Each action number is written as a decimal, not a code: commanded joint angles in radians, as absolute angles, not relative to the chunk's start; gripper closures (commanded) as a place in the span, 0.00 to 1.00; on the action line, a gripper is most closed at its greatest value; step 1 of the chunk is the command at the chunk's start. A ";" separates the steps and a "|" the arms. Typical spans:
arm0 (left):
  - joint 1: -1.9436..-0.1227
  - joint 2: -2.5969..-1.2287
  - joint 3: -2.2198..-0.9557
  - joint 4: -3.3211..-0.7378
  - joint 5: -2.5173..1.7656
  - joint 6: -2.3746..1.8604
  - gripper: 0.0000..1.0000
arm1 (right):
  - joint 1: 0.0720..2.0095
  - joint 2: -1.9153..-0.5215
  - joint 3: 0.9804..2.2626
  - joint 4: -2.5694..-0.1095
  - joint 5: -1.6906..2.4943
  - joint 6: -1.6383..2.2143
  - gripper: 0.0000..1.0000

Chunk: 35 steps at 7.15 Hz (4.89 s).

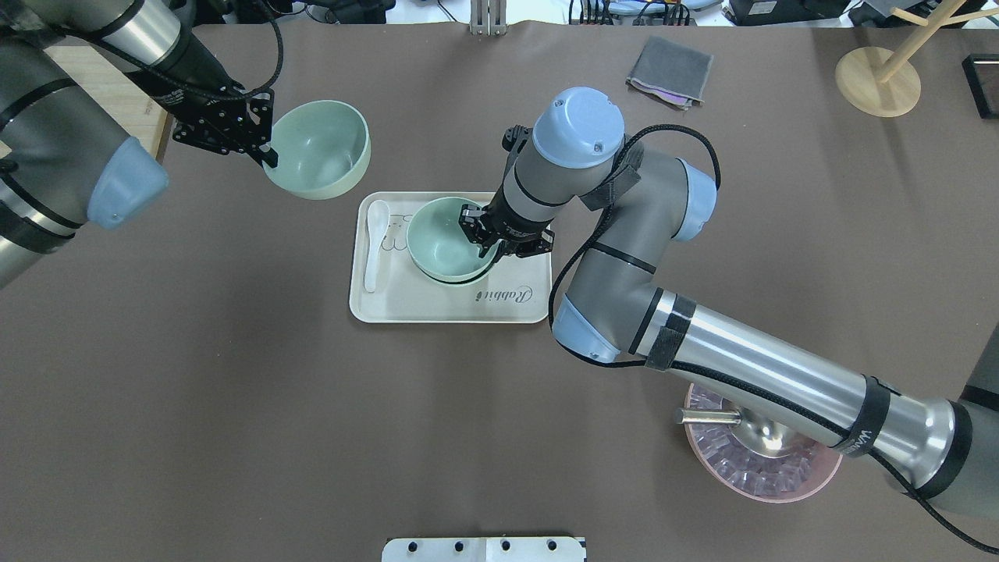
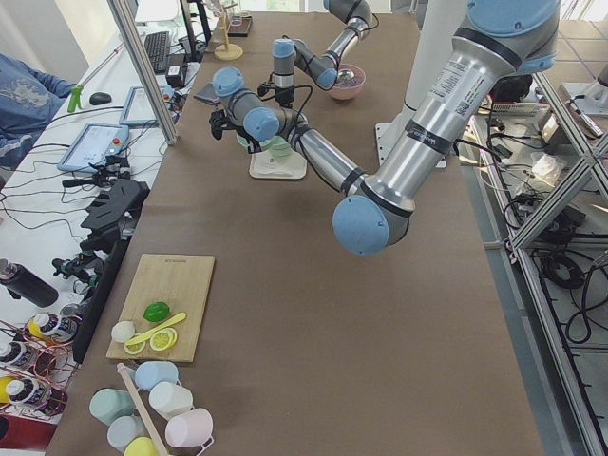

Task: Stack green bowls together

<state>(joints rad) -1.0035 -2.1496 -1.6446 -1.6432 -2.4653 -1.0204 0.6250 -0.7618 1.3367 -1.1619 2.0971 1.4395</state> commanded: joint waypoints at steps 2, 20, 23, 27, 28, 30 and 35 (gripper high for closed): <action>-0.888 -2.250 -1.625 -1.644 -2.390 -1.175 1.00 | 0.794 -0.828 1.408 -1.164 2.321 1.381 0.00; -1.454 -1.625 -1.550 -1.921 -2.353 -0.005 0.02 | 1.392 -1.307 1.416 -1.342 2.432 0.224 0.00; -1.528 -1.623 -1.474 -1.921 -2.353 0.140 0.02 | 1.468 -1.316 1.333 -1.370 2.428 0.019 0.00; -1.526 -1.641 -1.502 -1.771 -2.356 0.027 0.02 | 1.468 -1.313 1.332 -1.368 2.425 0.023 0.00; -1.526 -1.644 -1.502 -1.744 -2.364 -0.019 0.02 | 1.467 -1.312 1.331 -1.370 2.405 0.025 0.00; -1.525 -1.664 -1.509 -1.724 -2.364 -0.144 0.02 | 1.466 -1.315 1.330 -1.370 2.405 0.034 0.00; -1.526 -1.651 -1.529 -1.735 -2.367 -0.144 0.02 | 1.466 -1.307 1.319 -1.368 2.408 0.035 0.00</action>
<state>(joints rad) -1.5261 -1.6520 -1.5209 -1.7296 -2.3668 -0.1428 1.4663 -1.3089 1.3186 -1.3696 2.4065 0.0352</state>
